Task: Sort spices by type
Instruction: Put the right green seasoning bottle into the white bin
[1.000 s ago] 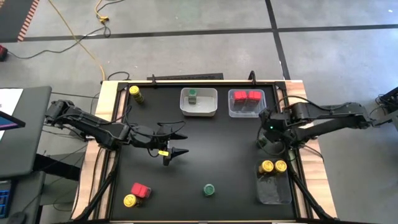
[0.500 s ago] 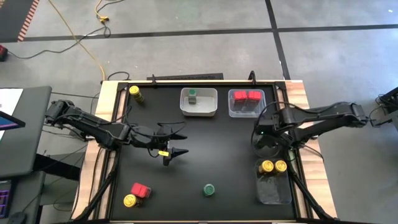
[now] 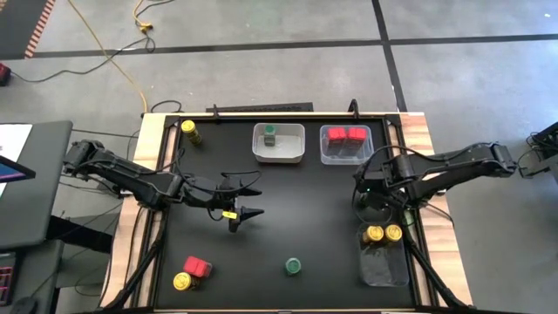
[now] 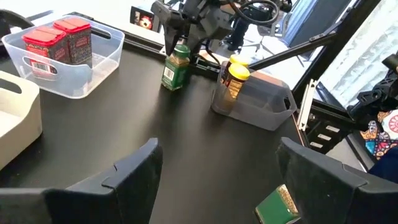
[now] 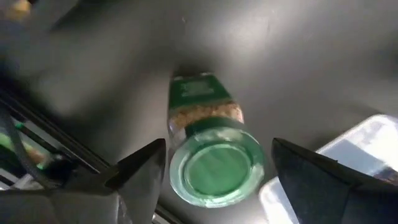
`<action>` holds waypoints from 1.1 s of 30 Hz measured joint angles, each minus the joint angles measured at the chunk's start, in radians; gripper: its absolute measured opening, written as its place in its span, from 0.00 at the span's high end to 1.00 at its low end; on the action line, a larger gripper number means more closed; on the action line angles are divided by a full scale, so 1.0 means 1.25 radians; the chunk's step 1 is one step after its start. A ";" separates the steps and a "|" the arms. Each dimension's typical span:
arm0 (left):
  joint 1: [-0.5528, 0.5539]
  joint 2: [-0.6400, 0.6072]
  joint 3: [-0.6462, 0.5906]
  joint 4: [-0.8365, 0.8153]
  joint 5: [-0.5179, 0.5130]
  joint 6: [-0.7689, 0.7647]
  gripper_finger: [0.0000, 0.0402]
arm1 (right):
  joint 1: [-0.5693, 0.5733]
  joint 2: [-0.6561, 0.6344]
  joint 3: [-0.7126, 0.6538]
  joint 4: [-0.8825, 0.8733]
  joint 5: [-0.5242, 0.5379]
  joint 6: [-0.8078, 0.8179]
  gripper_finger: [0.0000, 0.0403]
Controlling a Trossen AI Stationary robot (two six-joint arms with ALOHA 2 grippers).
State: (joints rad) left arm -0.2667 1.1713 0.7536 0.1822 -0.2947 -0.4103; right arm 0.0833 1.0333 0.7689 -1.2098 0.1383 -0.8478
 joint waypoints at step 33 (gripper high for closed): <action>0.000 0.000 0.000 0.002 -0.003 -0.019 0.25 | -0.028 0.001 -0.061 0.074 -0.060 -0.020 0.45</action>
State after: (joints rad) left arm -0.2668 1.1713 0.7536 0.1844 -0.2980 -0.4339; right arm 0.0477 1.0340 0.6932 -1.1169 0.0639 -0.8726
